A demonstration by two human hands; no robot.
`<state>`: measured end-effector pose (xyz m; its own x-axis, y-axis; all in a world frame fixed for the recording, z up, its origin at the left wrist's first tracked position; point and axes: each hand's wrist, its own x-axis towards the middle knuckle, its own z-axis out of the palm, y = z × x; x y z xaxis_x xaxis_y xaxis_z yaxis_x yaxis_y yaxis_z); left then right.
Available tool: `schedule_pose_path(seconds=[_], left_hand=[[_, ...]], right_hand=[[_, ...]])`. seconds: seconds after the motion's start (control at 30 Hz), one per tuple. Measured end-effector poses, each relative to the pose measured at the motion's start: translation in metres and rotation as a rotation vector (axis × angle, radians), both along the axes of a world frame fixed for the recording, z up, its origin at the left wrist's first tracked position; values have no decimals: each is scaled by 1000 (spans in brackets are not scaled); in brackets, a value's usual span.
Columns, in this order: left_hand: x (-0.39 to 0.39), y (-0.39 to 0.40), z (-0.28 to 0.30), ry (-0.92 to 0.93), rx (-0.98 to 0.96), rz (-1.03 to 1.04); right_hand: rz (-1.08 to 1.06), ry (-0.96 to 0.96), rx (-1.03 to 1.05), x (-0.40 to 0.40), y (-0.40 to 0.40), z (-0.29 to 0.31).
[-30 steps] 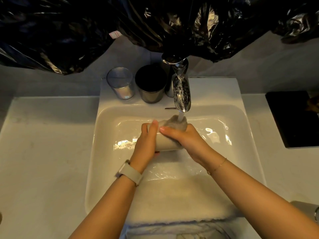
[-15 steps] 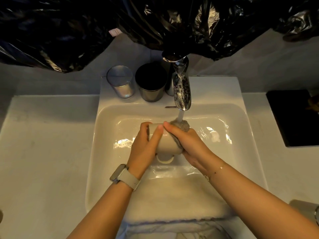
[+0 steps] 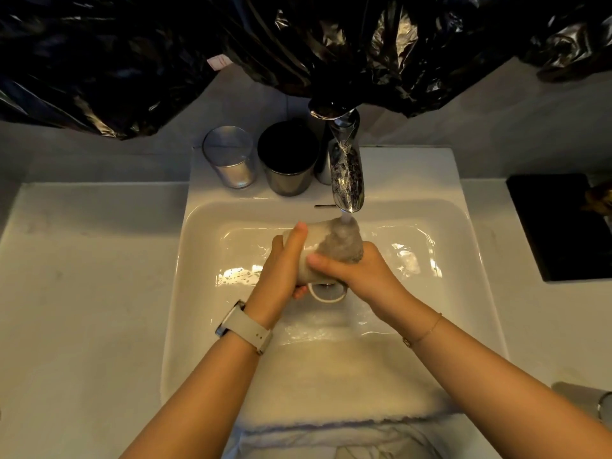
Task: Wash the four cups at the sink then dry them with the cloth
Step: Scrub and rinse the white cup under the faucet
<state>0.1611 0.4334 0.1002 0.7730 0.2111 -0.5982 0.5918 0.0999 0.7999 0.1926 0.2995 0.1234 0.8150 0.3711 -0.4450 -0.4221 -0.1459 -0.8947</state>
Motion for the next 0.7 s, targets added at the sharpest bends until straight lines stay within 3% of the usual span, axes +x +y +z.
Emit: schedule_pose_path(seconds=[0.1, 0.17, 0.3, 0.4, 0.47, 0.6, 0.7], left_hand=[[-10, -6, -9, -119, 209, 60], [-14, -7, -14, -175, 268, 65], [-8, -4, -10, -56, 58, 106], [-4, 2, -5, 74, -167, 102], [-5, 1, -6, 79, -166, 85], [-6, -13, -11, 8, 16, 114], [-7, -14, -9, -13, 60, 134]], right_hand=[[-153, 180, -1, 11, 11, 4], [-156, 194, -81, 16, 15, 5], [-137, -71, -159, 0, 13, -3], [103, -220, -87, -14, -4, -19], [166, -222, -58, -14, -9, -23], [-155, -87, 83, -9, 5, -9], [-266, -25, -34, 1, 15, -5]])
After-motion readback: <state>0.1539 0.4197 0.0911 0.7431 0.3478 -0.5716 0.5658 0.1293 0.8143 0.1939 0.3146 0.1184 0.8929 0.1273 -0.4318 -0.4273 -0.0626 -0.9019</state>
